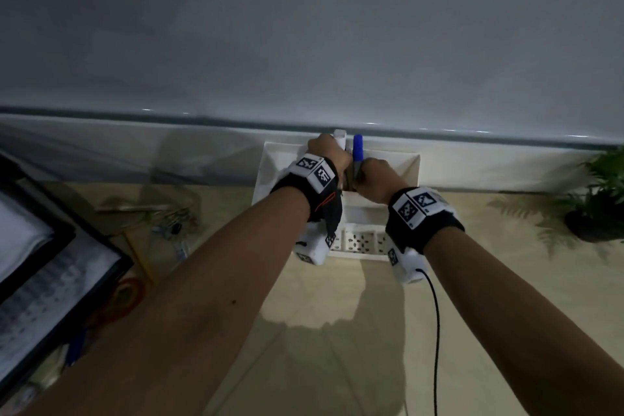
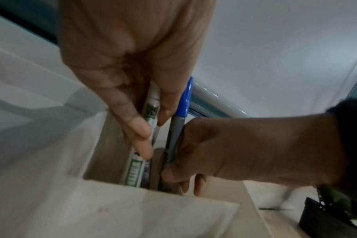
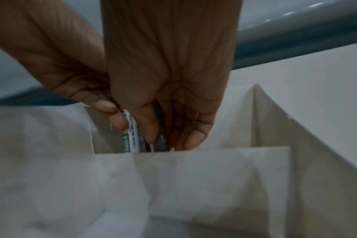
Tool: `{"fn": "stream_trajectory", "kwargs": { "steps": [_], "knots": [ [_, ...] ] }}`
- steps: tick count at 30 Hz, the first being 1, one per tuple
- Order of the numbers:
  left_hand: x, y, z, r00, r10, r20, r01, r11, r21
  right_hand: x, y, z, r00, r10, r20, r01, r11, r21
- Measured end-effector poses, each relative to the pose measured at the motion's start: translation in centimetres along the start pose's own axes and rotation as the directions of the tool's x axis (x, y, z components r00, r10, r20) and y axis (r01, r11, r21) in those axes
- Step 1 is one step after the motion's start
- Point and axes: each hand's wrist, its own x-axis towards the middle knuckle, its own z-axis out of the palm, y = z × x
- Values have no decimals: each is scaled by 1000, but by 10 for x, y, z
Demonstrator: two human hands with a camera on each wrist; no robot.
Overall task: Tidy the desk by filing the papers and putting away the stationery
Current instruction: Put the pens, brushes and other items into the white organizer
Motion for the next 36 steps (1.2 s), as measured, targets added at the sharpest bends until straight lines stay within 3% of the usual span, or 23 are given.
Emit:
{"fn": "stream_trajectory", "kwargs": {
  "steps": [5,9,13,17,21,23,25,27,29,31,36],
  "knots": [
    [-1,0,-10,993,-26,117,29,999,-21,0,-5,-1,998,5,63,1,995,-103],
    [-3,-3,-26,975,2,222,39,983,-181,-5,-10,-1,997,52,54,-48,995,-86],
    [-20,-21,-66,982,78,170,-8,926,-377,-22,-25,-7,982,78,-173,-69,996,57],
    [-49,-63,-112,988,120,95,-52,849,-526,-46,-69,-1,905,-30,-424,111,980,166],
    [-70,-118,-146,998,39,-49,-61,778,-625,-71,-132,25,853,-191,-486,352,898,264],
    [-82,-149,-155,994,-74,-85,-1,747,-664,-85,-157,52,874,-258,-413,397,868,298],
    [-97,-179,-160,984,-162,-72,69,723,-687,-94,-172,88,920,-327,-216,374,899,229],
    [-112,-207,-160,971,-236,-31,150,709,-689,-100,-177,125,956,-288,55,281,953,111],
    [-124,-234,-158,950,-313,-8,218,680,-700,-105,-175,155,953,-185,242,192,981,-6],
    [-132,-257,-156,924,-381,1,270,651,-710,-112,-171,176,947,-117,300,159,980,-120],
    [-138,-283,-153,909,-403,107,355,614,-705,-129,-165,183,981,4,194,19,993,-116]
  ]
}}
